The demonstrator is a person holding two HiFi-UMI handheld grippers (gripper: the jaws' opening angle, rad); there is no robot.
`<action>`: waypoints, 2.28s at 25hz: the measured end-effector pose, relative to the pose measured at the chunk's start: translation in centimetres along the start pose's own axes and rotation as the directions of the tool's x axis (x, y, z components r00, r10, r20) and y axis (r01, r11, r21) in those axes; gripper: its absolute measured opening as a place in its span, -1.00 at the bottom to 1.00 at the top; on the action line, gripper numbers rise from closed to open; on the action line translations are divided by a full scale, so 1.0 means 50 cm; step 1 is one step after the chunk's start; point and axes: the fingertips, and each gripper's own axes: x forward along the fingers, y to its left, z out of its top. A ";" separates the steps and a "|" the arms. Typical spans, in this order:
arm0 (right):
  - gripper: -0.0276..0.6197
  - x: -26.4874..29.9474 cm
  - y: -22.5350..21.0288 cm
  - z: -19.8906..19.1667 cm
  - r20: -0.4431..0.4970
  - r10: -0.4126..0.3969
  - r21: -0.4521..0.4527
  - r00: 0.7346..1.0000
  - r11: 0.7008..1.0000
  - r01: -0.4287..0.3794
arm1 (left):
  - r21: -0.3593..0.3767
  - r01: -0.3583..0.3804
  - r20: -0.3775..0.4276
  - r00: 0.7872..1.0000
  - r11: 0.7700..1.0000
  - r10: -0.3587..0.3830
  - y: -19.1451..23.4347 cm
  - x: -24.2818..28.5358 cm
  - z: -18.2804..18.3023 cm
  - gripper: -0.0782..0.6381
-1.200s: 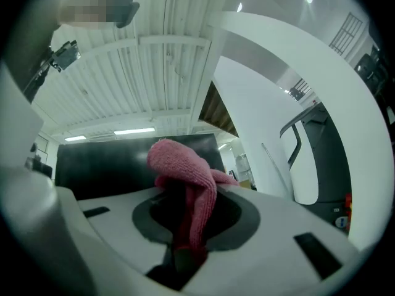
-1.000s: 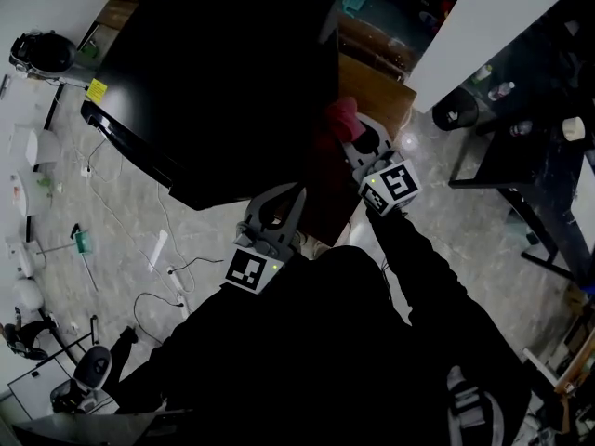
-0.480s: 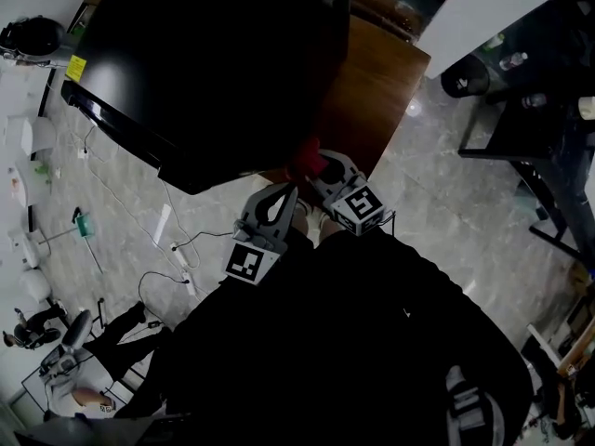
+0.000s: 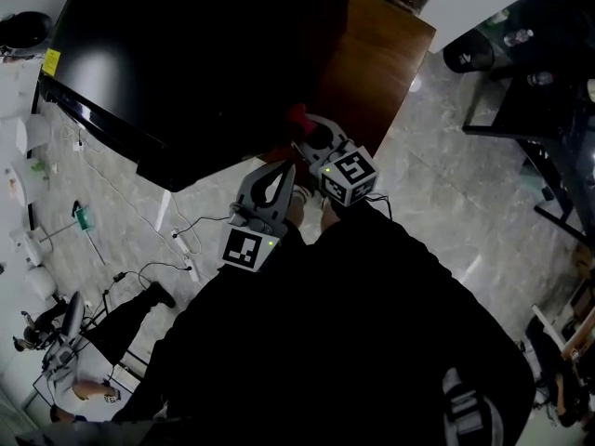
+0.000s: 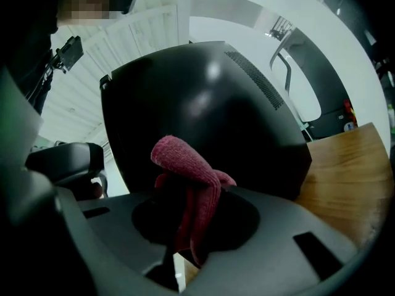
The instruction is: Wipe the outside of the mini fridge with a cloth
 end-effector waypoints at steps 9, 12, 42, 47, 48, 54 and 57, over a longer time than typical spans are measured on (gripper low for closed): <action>-0.65 0.008 -0.125 0.049 0.095 -0.146 0.175 0.985 0.976 0.128 | 0.056 0.021 0.042 0.999 0.998 -0.023 -0.008 0.076 0.041 -0.78; -0.65 0.015 -0.181 0.076 0.132 -0.200 0.224 0.971 0.960 0.167 | 0.064 0.020 0.048 0.999 0.998 -0.023 -0.013 0.109 0.047 -0.78; -0.66 -0.230 -0.060 0.351 0.268 -0.163 -0.187 0.950 0.958 0.217 | 0.069 0.197 0.024 0.980 0.978 -0.199 -0.090 -0.033 0.183 -0.78; -0.66 -0.260 0.145 0.346 0.220 -0.096 -0.293 0.971 0.943 0.160 | 0.156 0.272 0.039 0.959 0.950 -0.281 -0.069 -0.140 0.206 -0.78; -0.66 -0.255 0.181 0.340 0.216 -0.098 -0.303 0.972 0.939 0.162 | 0.161 0.280 0.052 0.955 0.946 -0.291 -0.057 -0.162 0.207 -0.78; -0.66 -0.144 0.375 0.303 0.266 -0.148 -0.313 0.952 0.921 0.231 | 0.074 0.327 0.095 0.938 0.942 -0.333 0.083 -0.307 0.195 -0.78; -0.66 -0.075 0.459 0.273 0.292 -0.200 -0.289 0.935 0.914 0.286 | 0.086 0.365 0.114 0.921 0.927 -0.373 0.164 -0.387 0.198 -0.78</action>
